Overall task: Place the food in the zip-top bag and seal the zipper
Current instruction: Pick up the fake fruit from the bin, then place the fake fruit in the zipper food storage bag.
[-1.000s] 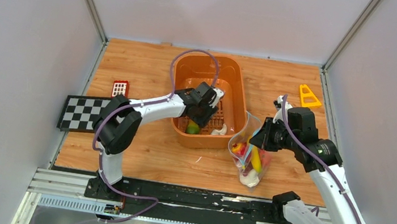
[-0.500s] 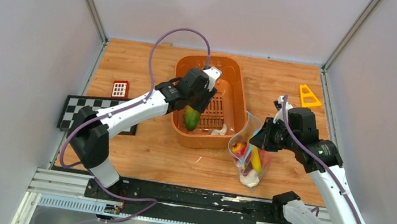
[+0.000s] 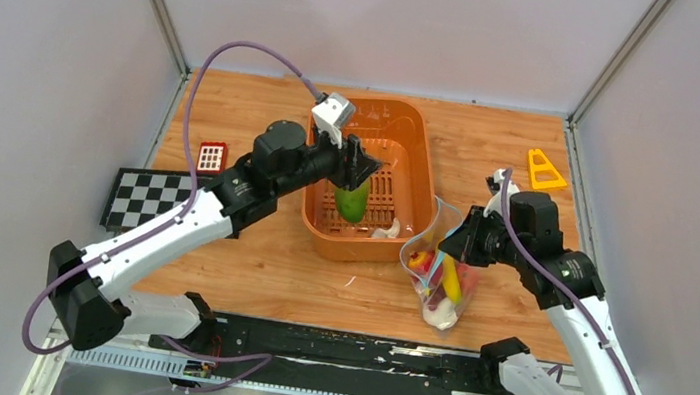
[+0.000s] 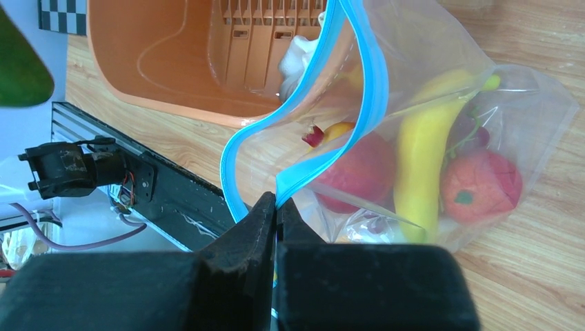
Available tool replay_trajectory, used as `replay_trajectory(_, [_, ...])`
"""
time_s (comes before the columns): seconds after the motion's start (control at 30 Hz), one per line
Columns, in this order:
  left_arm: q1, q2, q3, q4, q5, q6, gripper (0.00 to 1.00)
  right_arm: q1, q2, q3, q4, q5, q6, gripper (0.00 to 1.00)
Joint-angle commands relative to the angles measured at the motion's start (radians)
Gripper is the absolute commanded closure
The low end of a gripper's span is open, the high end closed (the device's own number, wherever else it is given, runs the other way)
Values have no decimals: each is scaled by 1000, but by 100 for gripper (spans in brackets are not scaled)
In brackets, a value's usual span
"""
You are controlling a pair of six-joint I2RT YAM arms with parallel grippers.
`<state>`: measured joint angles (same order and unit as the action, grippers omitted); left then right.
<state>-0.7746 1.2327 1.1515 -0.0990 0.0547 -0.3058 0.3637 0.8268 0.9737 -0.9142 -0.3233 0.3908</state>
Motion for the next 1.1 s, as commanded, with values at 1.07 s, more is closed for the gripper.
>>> replay_trajectory(1.07, [-449,279,-228,917,-538,103,71,3,-135,-26,135,-90,132,100])
